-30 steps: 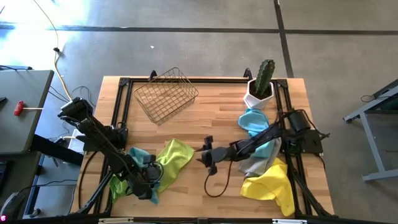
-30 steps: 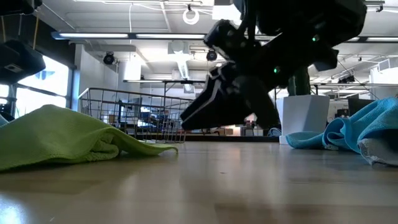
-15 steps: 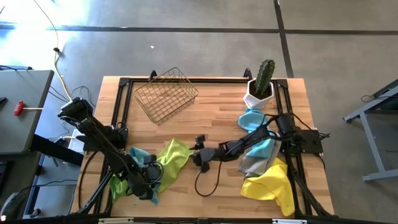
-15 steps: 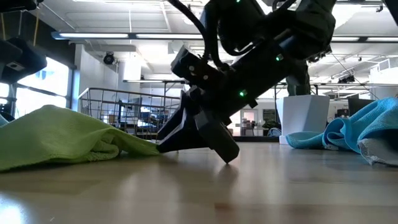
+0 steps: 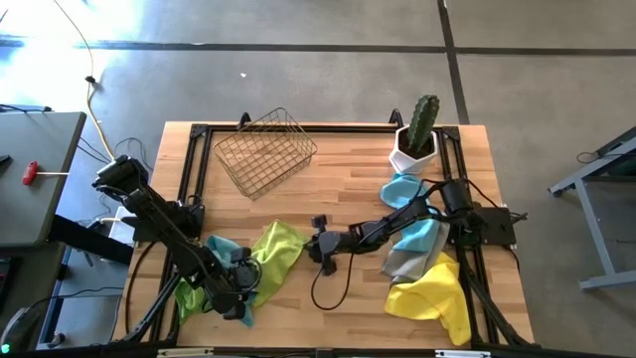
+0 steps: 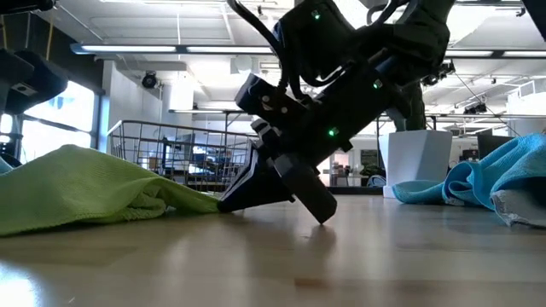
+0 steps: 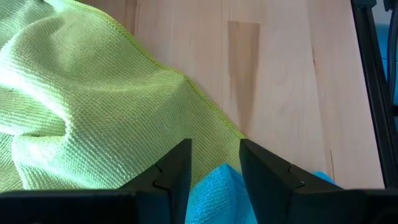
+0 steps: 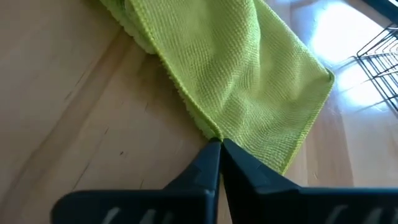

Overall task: Fold microfiber towels
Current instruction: Fold the light green microfiber towel

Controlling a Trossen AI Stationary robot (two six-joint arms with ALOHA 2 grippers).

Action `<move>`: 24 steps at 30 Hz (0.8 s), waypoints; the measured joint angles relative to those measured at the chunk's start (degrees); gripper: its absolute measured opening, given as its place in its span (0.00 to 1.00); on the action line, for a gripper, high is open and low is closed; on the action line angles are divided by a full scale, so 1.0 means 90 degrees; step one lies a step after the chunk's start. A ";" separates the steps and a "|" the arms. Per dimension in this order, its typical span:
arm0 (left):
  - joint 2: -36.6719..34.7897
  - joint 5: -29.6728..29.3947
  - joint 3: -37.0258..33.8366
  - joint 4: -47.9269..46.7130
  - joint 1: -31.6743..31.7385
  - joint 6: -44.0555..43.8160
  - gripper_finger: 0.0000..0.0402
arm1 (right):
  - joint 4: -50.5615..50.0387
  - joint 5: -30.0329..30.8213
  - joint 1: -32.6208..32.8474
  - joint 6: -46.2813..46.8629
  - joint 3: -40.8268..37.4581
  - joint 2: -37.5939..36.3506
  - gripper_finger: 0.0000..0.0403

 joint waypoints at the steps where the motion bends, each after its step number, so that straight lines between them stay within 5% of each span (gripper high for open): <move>1: 0.0000 0.0000 0.0000 0.0000 0.0000 0.0000 0.31 | 0.0001 0.0003 0.0000 0.0029 -0.0001 0.0000 0.01; 13: 0.0000 -0.0740 0.0000 0.0541 0.0097 0.0392 0.31 | -0.1525 0.0100 0.0002 0.1652 -0.0049 -0.0933 0.00; 24: 0.0076 -0.2215 0.0007 0.2031 0.0935 0.2655 0.31 | -0.3194 -0.0341 0.0005 0.4420 -0.0036 -0.2194 0.00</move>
